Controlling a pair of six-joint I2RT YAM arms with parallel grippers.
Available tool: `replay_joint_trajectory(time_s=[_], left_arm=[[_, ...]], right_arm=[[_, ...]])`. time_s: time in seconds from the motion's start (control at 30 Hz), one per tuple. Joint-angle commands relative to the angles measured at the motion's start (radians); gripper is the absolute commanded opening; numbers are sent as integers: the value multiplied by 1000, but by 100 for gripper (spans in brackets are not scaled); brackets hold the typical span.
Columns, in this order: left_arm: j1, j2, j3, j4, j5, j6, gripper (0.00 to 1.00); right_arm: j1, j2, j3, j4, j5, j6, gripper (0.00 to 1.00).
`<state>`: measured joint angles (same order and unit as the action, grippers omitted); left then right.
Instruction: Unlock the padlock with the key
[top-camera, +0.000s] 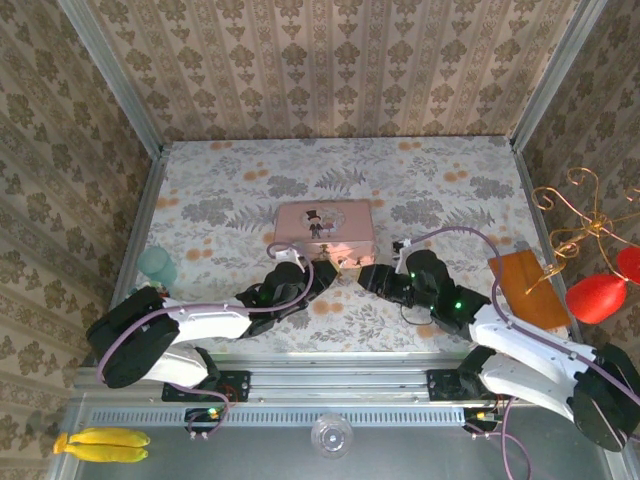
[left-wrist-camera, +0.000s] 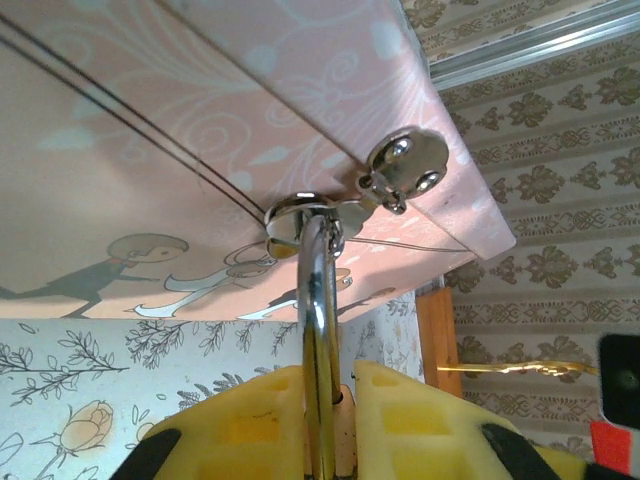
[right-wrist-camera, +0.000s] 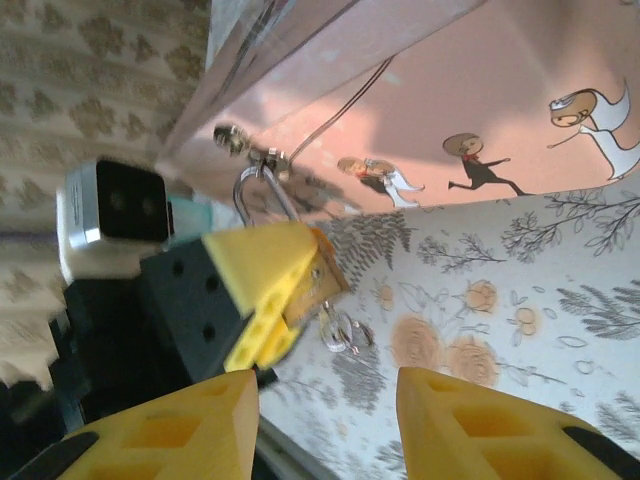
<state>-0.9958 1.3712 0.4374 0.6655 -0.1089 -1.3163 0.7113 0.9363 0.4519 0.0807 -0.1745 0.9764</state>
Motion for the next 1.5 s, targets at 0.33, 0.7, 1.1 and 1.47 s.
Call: replay_joint_trajectory(time_s=[0.33, 0.7, 1.1, 1.47], left_arm=[[13, -71, 6, -25, -22, 8, 0], [3, -124, -9, -58, -31, 12, 0], [11, -138, -20, -50, -17, 9, 0], [12, -148, -29, -45, -13, 6, 0]], right_arm=[[355, 29, -69, 159, 488, -692, 36], [409, 238, -85, 428, 586, -953, 35], [410, 370, -105, 601, 608, -1093, 34], [412, 493, -79, 692, 660, -1128, 35]])
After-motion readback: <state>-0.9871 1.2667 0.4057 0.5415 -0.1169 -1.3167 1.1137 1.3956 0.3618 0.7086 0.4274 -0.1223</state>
